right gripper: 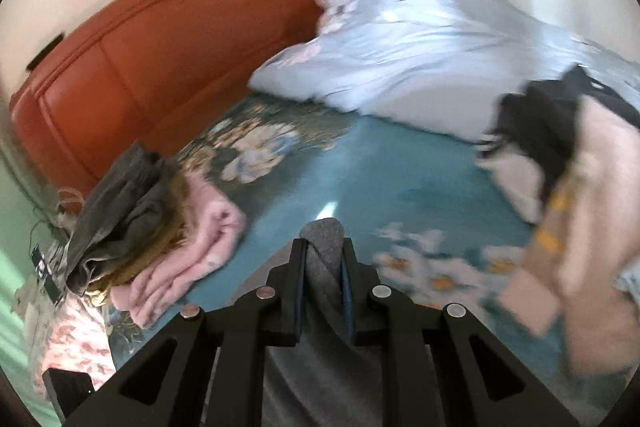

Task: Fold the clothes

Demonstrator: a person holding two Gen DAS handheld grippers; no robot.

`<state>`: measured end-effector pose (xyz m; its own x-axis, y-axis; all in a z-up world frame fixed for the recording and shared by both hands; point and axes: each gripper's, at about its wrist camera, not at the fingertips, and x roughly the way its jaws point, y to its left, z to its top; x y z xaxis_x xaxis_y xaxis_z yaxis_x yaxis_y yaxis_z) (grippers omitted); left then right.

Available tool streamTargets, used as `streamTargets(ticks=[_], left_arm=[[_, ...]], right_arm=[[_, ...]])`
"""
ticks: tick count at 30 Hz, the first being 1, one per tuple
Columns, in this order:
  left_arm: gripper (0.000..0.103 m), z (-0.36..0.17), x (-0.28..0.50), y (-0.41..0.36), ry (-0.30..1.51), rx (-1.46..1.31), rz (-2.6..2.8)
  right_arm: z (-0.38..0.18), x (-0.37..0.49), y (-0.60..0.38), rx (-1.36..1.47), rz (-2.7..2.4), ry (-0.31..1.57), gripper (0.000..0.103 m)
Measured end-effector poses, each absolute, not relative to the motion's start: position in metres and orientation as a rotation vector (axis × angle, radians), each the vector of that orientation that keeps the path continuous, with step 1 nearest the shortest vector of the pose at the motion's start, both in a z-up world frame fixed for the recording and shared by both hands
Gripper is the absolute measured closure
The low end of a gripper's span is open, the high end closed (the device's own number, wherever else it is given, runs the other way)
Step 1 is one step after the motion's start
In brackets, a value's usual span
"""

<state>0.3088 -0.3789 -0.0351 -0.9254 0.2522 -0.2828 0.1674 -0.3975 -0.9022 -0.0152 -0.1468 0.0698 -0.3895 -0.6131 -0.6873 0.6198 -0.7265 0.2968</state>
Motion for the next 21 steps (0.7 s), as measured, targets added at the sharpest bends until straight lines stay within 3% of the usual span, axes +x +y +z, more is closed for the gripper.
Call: streamTargets(ticks=[9, 16, 21], left_arm=[[0.095, -0.076, 0.329, -0.408, -1.790, -0.683, 2.500], [0.095, -0.086, 0.325, -0.412, -1.791, -0.715, 2.437], [0.092, -0.092, 0.319, -0.413, -1.776, -0.712, 2.437]], right_arm=[[-0.027, -0.010, -0.259, 1.246, -2.067, 0.210, 0.087], [-0.045, -0.022, -0.257, 1.303, -2.072, 0.186, 0.086], [-0.028, -0.015, -0.251, 1.275, -2.098, 0.152, 0.071]])
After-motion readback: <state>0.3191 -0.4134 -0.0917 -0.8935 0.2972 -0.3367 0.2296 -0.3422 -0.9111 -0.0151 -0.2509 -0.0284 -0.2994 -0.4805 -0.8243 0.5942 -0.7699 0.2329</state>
